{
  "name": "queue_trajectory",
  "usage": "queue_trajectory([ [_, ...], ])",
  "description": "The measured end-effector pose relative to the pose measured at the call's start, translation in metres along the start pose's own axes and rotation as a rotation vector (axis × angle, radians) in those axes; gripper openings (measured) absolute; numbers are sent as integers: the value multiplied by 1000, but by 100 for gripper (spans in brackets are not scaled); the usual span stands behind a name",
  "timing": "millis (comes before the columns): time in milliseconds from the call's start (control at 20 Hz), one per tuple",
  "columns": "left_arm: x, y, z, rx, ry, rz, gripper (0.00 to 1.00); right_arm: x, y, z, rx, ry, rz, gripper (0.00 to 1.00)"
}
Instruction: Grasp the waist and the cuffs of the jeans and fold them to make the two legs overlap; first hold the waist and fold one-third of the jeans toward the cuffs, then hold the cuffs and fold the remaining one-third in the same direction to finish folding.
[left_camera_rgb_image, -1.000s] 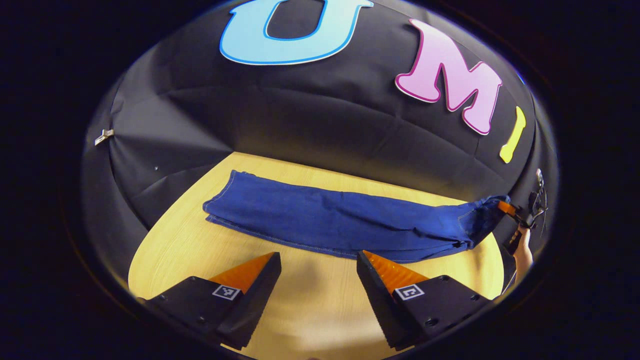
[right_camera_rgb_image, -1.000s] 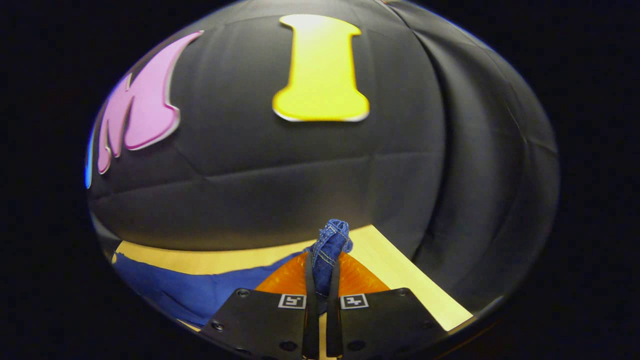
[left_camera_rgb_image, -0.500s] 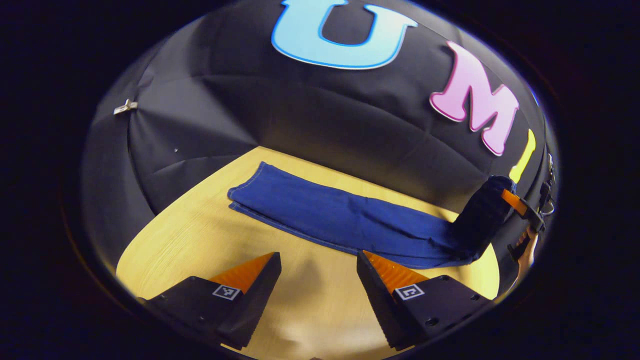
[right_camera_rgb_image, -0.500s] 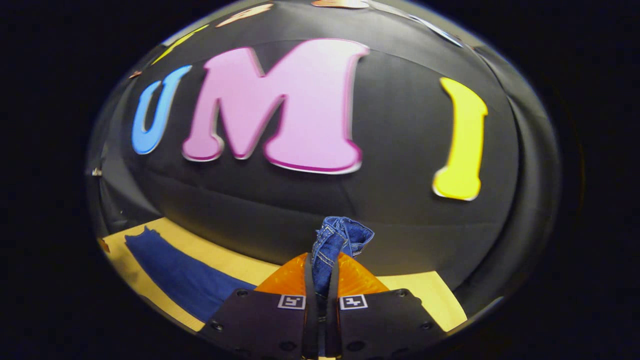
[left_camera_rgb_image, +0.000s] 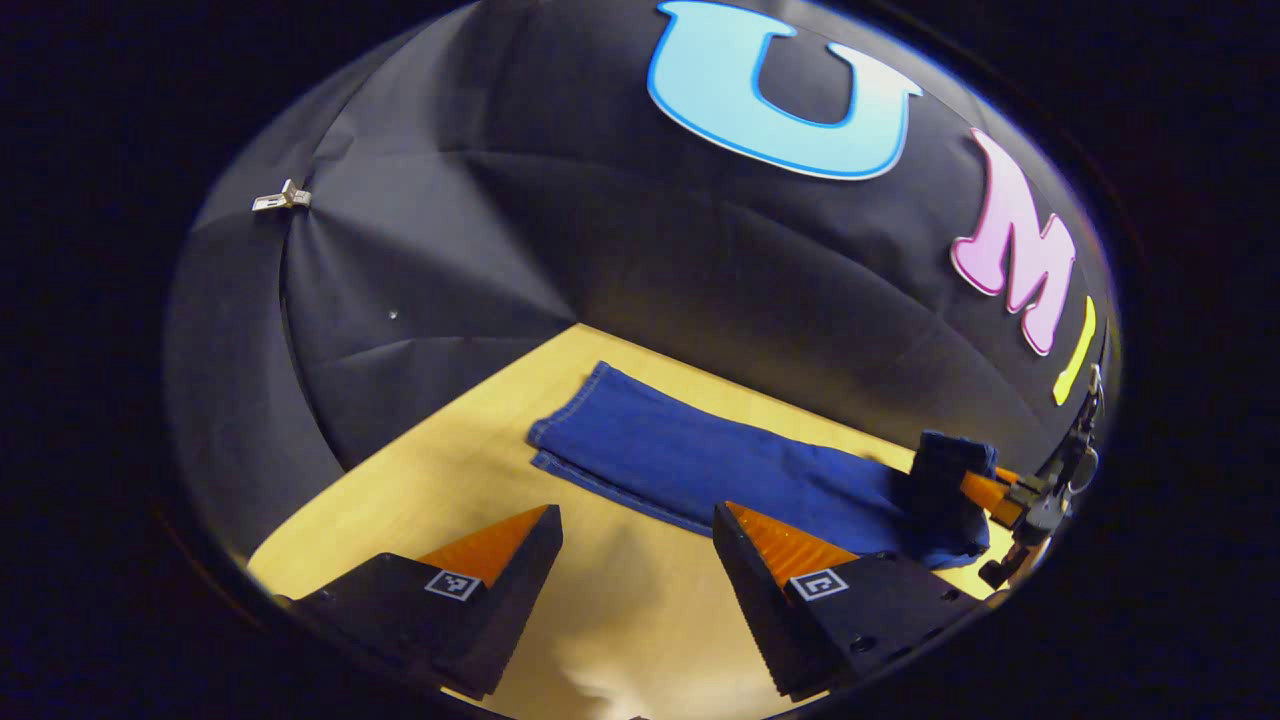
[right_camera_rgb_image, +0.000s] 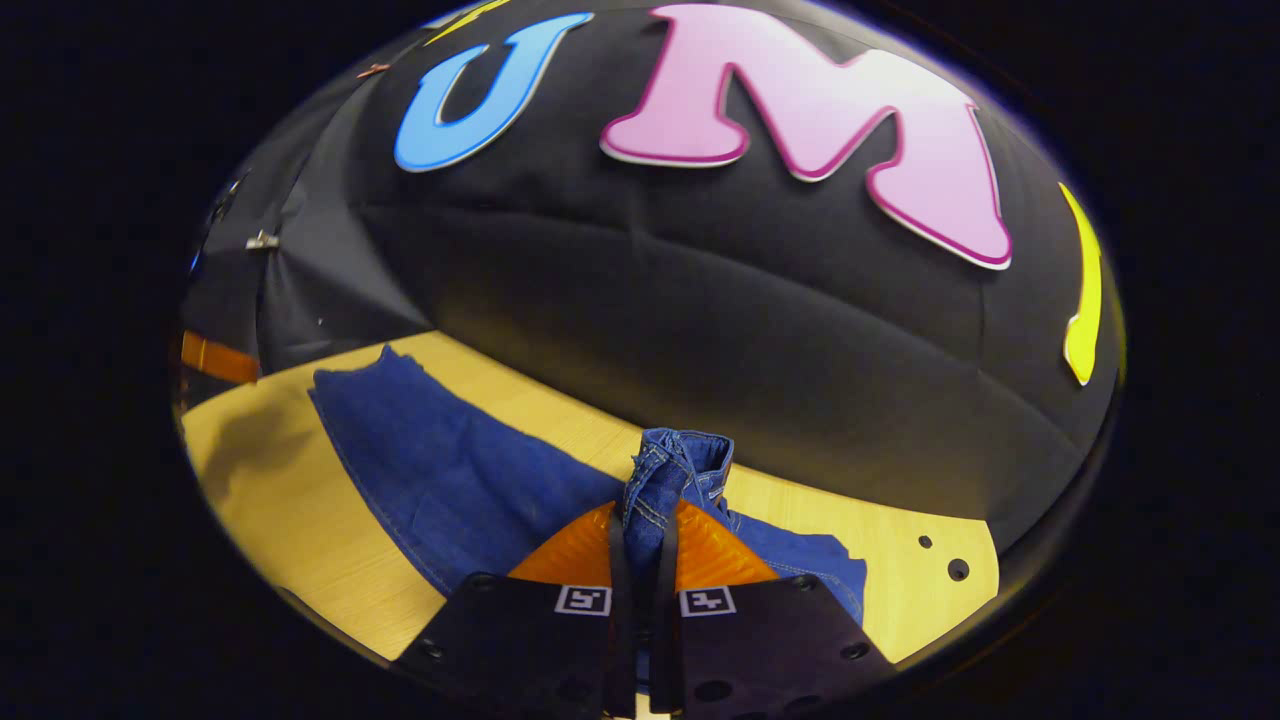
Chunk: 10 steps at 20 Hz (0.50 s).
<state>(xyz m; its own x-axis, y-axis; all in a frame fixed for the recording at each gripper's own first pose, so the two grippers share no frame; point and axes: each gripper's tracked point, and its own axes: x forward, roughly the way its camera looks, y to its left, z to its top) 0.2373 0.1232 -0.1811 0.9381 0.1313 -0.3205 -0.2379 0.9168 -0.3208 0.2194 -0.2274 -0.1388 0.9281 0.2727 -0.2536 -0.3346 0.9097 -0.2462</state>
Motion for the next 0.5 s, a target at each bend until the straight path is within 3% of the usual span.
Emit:
queue_trajectory([
  [150, 38, 37, 17, -3, -15, 50, 96, 0, 14, -8, 7, 24, 36, 13],
  [250, 64, 51, 18, -17, 7, 71, 96, -5, 33, -11, 63, 42, 90, 27],
  [300, 76, 57, 15, -39, 32, 84, 96, -8, 42, -14, 89, 54, 110, 37],
  [400, 95, 65, 7, -80, 60, 108, 96, -22, 45, -10, 128, 39, 115, 99],
  [500, 104, 74, 7, -72, 64, 124, 96, -39, 40, -4, 182, 10, 101, 98],
])
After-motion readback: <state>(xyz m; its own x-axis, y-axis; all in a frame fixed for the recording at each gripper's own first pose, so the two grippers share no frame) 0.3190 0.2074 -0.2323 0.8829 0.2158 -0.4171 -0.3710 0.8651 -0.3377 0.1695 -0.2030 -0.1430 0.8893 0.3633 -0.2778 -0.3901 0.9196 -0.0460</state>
